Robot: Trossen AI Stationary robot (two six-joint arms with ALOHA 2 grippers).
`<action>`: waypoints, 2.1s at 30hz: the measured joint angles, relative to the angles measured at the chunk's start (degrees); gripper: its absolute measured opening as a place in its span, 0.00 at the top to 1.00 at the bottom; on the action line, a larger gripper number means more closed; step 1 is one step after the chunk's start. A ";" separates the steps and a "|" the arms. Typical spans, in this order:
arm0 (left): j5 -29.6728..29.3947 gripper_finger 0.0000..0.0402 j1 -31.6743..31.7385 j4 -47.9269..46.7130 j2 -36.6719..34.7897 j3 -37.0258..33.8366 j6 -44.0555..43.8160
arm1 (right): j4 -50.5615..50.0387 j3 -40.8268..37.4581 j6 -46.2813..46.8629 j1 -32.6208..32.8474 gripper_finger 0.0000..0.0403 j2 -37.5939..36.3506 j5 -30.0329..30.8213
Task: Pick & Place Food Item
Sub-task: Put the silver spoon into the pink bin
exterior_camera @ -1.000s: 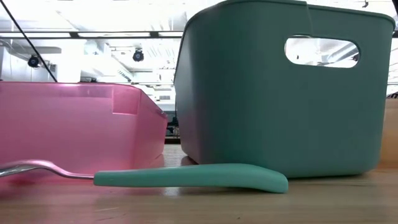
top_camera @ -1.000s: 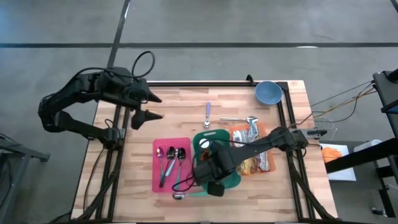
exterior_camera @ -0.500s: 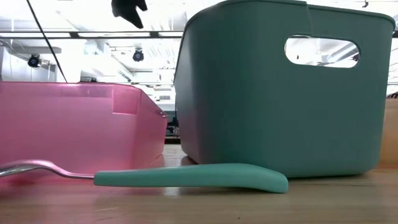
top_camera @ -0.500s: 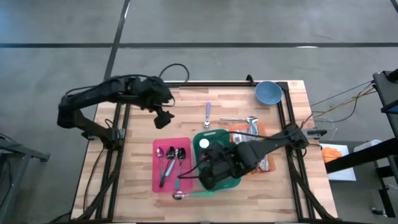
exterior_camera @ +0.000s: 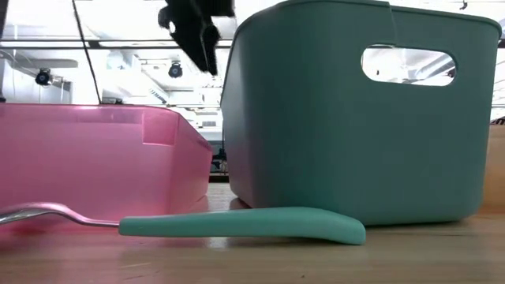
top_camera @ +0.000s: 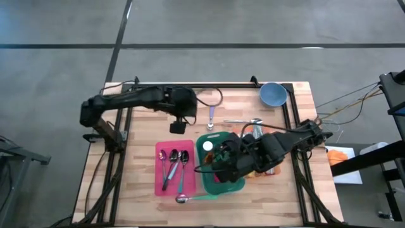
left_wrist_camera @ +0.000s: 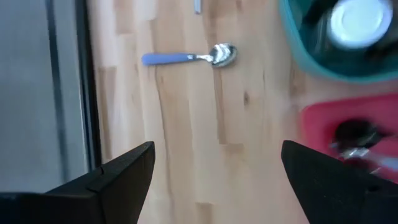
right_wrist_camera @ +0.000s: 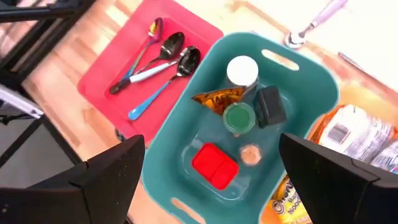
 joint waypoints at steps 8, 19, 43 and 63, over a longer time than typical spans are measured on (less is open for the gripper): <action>0.49 0.14 -0.75 4.83 8.71 -0.02 20.43 | 0.02 -0.07 -9.71 0.37 0.09 -4.62 0.66; 1.99 0.14 -1.33 14.64 17.44 0.00 36.67 | 0.01 -0.26 -17.29 0.95 0.09 -10.72 1.87; 4.49 0.14 2.38 24.60 27.19 -0.01 57.17 | 0.06 -1.66 -17.35 5.27 0.09 -12.08 1.65; 8.24 0.14 6.29 31.47 27.30 -6.70 64.56 | 0.04 -3.94 -16.49 5.46 0.09 -12.42 1.04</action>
